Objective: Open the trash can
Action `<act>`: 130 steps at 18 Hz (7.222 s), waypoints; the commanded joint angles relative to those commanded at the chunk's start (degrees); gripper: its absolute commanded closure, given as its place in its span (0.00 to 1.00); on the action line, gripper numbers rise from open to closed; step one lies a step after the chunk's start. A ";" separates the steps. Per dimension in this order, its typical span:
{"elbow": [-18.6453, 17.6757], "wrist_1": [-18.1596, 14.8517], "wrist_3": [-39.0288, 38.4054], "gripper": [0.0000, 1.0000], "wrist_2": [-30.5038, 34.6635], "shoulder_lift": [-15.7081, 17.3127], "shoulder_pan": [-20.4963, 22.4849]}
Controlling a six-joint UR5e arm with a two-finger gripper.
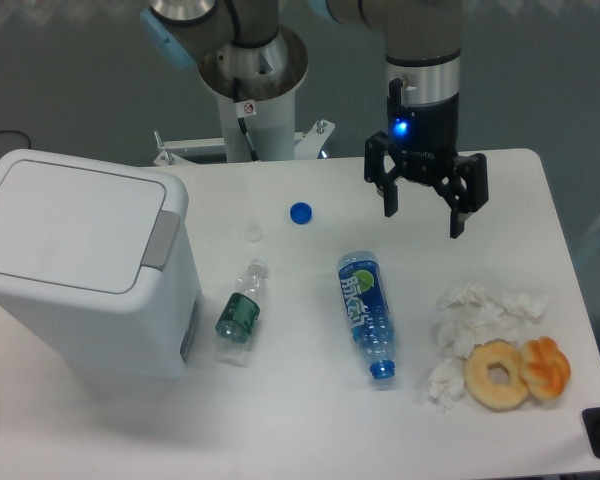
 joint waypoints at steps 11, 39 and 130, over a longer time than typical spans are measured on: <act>1.58 -0.17 -0.26 0.00 -1.14 0.35 -0.88; 6.24 0.09 -32.33 0.00 -16.78 -0.70 -1.14; -2.37 -2.02 -48.25 0.00 -23.64 0.70 -14.59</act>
